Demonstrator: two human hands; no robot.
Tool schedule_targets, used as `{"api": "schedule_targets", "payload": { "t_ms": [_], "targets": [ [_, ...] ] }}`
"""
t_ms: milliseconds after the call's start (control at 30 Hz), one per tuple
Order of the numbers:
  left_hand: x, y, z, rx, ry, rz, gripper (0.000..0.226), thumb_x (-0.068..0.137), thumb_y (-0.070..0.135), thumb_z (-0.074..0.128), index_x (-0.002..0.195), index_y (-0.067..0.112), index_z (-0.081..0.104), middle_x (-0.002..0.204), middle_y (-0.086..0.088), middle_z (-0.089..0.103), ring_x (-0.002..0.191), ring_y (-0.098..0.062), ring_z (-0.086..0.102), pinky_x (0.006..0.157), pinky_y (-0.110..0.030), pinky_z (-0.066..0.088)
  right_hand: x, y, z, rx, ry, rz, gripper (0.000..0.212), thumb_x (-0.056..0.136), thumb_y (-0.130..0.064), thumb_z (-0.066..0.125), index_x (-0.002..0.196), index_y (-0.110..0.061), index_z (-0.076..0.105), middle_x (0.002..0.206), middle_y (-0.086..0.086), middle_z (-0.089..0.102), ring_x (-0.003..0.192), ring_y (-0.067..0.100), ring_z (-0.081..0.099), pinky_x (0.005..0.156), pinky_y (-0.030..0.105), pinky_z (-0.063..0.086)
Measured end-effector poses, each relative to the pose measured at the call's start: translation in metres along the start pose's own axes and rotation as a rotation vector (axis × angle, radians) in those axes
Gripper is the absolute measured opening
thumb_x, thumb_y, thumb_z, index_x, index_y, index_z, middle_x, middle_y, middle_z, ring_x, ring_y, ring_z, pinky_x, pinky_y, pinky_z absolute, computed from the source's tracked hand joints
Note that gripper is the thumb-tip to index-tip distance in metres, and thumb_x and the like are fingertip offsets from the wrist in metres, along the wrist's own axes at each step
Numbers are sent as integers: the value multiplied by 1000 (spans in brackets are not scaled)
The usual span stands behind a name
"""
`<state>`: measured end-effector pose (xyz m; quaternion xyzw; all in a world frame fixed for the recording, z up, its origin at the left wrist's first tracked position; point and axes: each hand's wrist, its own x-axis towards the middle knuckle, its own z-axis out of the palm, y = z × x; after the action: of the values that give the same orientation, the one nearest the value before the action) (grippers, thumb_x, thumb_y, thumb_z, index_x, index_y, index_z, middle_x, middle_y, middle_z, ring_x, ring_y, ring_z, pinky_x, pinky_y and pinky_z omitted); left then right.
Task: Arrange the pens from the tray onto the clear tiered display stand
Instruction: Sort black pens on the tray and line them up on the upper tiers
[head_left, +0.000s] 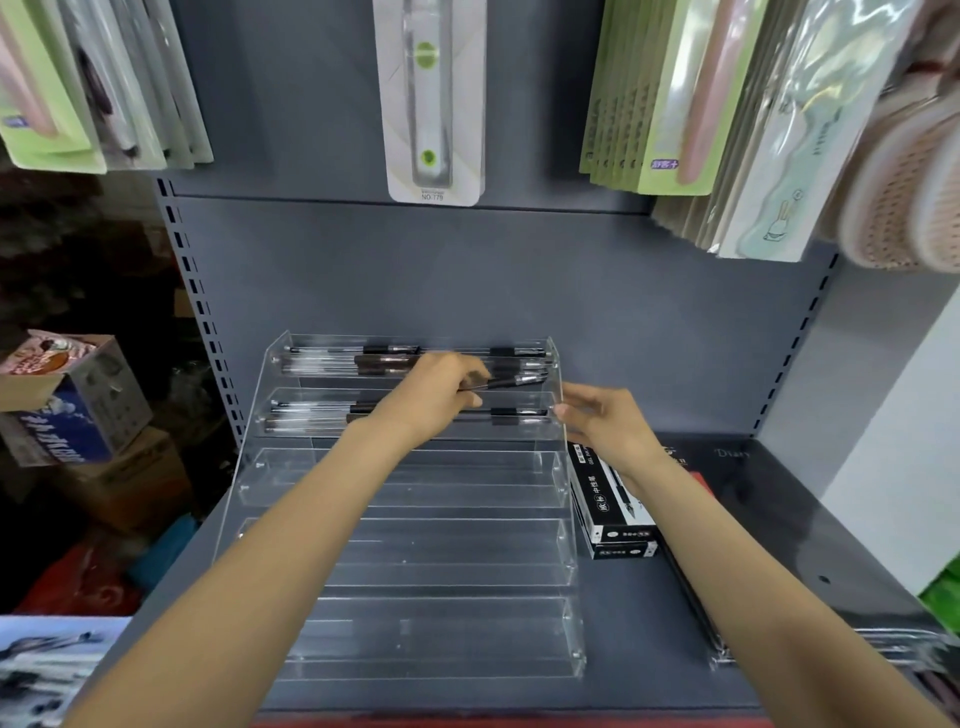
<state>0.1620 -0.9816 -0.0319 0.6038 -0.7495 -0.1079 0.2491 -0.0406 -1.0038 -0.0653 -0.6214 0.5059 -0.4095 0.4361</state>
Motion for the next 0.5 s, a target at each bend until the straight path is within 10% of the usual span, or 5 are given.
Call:
{"api": "schedule_targets", "payload": {
  "t_ms": [200,500],
  "targets": [
    [1,-6,4,-105,-6,-2,15,81,14,70,88,13,57,83,1,60,72,-12,56,65,-19,42,0,0,0,11,-3,-4,40,91,-7,58,130,-10,54,126,4,60,111,19,60,89,26,50],
    [4,-10,11,-13,-50,34,22,90,26,59,106,16,69,106,2,68,95,-8,56,85,-20,38,0,1,0,7,6,2,38,90,-9,60,128,-14,56,125,2,62,112,18,60,96,32,50]
  ]
}}
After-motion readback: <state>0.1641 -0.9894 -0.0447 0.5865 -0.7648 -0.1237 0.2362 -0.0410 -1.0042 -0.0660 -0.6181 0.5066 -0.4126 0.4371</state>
